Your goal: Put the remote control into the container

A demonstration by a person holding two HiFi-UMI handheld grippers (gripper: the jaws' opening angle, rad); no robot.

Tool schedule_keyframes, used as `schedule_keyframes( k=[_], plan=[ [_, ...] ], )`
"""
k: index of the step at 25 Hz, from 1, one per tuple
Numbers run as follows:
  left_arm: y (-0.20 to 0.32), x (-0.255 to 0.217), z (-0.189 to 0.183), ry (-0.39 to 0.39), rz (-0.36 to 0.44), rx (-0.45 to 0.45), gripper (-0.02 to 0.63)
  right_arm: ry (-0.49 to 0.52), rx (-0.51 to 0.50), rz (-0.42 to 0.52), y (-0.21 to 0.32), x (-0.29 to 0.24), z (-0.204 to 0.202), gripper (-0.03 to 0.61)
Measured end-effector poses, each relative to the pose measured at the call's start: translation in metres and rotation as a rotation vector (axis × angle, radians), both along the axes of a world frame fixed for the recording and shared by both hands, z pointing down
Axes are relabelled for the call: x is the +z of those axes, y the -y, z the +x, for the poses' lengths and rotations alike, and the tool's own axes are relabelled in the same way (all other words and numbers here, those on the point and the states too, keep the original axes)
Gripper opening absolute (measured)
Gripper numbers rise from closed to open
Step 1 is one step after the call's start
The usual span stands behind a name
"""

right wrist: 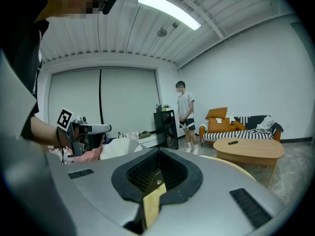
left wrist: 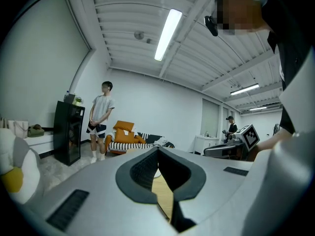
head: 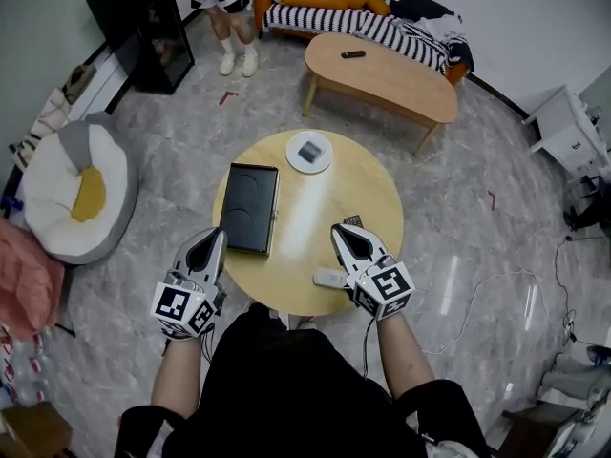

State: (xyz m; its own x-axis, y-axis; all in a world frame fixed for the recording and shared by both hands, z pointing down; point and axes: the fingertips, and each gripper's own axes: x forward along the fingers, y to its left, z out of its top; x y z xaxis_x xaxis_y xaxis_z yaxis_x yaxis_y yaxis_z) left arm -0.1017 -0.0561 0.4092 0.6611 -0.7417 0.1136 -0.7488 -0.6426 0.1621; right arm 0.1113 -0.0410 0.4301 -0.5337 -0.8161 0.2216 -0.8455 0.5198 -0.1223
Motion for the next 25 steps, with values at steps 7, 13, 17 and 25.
schedule_keyframes(
  k=[7,13,17,25],
  plan=[
    [0.027,0.029,-0.008,0.029,-0.06,0.034,0.008,-0.158,-0.079,-0.035,0.042,0.039,-0.028,0.008],
    [0.04,0.049,-0.023,0.03,-0.109,0.024,0.008,-0.253,-0.143,-0.078,0.063,0.068,-0.046,0.008],
    [0.045,0.059,-0.031,0.03,-0.138,0.011,0.008,-0.342,-0.227,-0.115,0.069,0.089,-0.059,0.009],
    [0.049,0.073,-0.044,0.023,-0.177,-0.002,0.007,-0.593,-0.442,-0.225,0.072,0.144,-0.082,0.107]
  ],
)
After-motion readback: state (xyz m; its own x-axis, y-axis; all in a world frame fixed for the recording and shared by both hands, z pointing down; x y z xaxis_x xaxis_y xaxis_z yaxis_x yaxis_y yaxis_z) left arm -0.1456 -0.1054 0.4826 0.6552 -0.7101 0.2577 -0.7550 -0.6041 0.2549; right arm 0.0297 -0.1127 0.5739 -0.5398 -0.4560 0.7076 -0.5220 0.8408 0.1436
